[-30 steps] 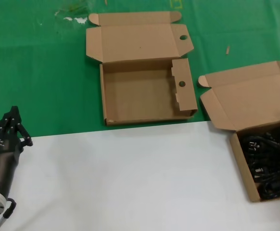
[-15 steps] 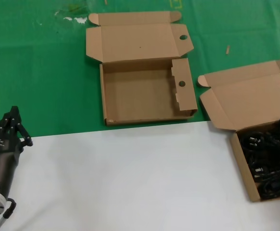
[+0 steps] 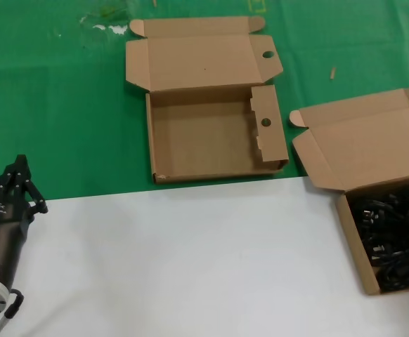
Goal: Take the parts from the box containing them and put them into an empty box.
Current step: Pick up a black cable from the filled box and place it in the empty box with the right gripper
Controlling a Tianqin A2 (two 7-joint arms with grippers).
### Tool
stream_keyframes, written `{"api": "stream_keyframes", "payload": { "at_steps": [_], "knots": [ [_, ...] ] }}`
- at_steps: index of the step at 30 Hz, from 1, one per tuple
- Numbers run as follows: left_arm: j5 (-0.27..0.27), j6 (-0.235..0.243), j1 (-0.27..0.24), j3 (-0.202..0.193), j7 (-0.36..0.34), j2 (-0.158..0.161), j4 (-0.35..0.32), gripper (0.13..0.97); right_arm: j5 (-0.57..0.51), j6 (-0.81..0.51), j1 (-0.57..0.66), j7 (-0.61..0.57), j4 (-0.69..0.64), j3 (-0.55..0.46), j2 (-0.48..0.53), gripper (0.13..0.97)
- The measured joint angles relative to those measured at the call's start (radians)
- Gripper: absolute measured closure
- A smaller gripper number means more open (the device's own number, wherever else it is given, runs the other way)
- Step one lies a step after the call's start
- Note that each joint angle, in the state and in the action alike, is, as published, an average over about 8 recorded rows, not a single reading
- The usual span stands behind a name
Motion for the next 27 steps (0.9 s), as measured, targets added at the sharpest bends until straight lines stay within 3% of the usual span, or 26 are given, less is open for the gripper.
{"api": "stream_keyframes", "payload": {
  "at_steps": [6, 15, 27],
  "knots": [
    [0.000, 0.000, 0.000, 0.000, 0.000, 0.000, 0.000, 0.957, 0.003, -0.011, 0.001, 0.006, -0.004, -0.002, -0.002, 0.864],
    [0.000, 0.000, 0.000, 0.000, 0.000, 0.000, 0.000, 0.957, 0.009, -0.059, 0.039, 0.011, 0.015, -0.005, 0.004, 0.887],
    [0.000, 0.000, 0.000, 0.000, 0.000, 0.000, 0.000, 0.957, 0.054, -0.216, 0.176, 0.107, 0.159, 0.001, 0.005, 0.895]
  ]
}}
